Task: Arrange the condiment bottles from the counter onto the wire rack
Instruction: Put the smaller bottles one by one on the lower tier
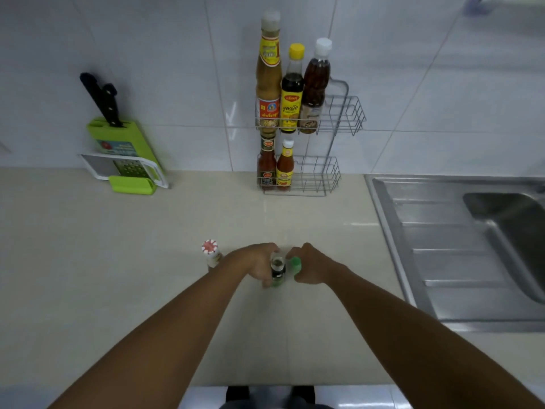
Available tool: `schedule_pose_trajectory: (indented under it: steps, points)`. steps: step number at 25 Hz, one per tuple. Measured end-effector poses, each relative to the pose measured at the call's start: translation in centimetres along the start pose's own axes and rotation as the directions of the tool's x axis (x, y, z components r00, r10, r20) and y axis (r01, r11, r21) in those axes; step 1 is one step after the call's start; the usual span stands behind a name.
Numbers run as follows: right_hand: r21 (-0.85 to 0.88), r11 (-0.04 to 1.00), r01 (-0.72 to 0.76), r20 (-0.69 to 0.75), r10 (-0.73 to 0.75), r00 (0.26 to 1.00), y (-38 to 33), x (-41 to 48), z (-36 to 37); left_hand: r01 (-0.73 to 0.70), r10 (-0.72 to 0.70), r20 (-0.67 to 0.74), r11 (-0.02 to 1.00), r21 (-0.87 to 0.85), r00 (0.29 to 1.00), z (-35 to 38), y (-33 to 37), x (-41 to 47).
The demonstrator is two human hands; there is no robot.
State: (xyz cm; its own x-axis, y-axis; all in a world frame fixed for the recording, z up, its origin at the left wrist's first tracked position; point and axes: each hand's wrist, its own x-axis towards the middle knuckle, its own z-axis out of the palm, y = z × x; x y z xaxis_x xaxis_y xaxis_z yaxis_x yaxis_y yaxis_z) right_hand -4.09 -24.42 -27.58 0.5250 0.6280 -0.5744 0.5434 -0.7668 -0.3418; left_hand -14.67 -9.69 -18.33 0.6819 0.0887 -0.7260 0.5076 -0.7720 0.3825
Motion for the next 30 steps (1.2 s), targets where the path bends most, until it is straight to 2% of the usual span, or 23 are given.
schedule_pose_trajectory:
  steps: [4,6,8,12,14,17,20,23,26,28,30]
  points:
    - [0.075,0.996,0.052,-0.236,-0.033,0.971,-0.6,-2.1,2.9,-0.048,-0.056,-0.284,0.936,-0.348,0.957,5.8,-3.0,1.2]
    - [0.151,0.985,0.085,-0.282,-0.04,0.959,-0.3,-2.8,3.6,-0.115,-0.087,-0.356,0.853,-0.509,0.931,8.1,-3.5,1.8]
    - [0.264,0.957,0.118,-0.319,-0.029,0.947,0.2,-3.5,3.0,-0.181,-0.082,-0.394,0.79,-0.586,0.916,9.5,-2.8,1.8]
    - [0.443,0.879,0.176,-0.392,0.013,0.92,-0.3,-5.2,-0.8,-0.279,0.018,-0.436,0.793,-0.541,0.9,9.4,-1.5,1.9]
    - [0.475,0.847,0.237,-0.418,-0.02,0.908,-0.8,-6.1,-3.8,-0.327,0.058,-0.476,0.798,-0.507,0.878,8.0,-0.8,1.5]
    - [0.424,0.823,0.377,-0.427,-0.186,0.885,-1.7,-8.0,-8.5,-0.398,0.083,-0.578,0.803,-0.443,0.811,5.1,0.5,0.2]
    - [0.265,0.823,0.502,-0.447,-0.357,0.82,-2.4,-9.5,-12.7,-0.42,0.069,-0.646,0.81,-0.409,0.761,2.0,2.0,-1.6]
    - [0.108,0.802,0.587,-0.443,-0.49,0.751,-3.4,-10.7,-15.9,-0.381,0.07,-0.592,0.824,-0.419,0.803,-1.3,3.2,-3.5]
    - [-0.07,0.759,0.648,-0.415,-0.613,0.673,-4.4,-11.6,-18.5,-0.381,0.157,-0.461,0.809,-0.448,0.874,-4.6,3.6,-5.1]
    - [-0.096,0.722,0.686,-0.409,-0.656,0.634,-5.2,-12.5,-19.9,-0.408,0.236,-0.364,0.747,-0.526,0.901,-6.6,3.2,-6.1]
    - [-0.086,0.673,0.734,-0.414,-0.694,0.589,-6.1,-13.5,-20.8,-0.409,0.381,-0.198,0.622,-0.668,0.903,-7.9,2.6,-7.1]
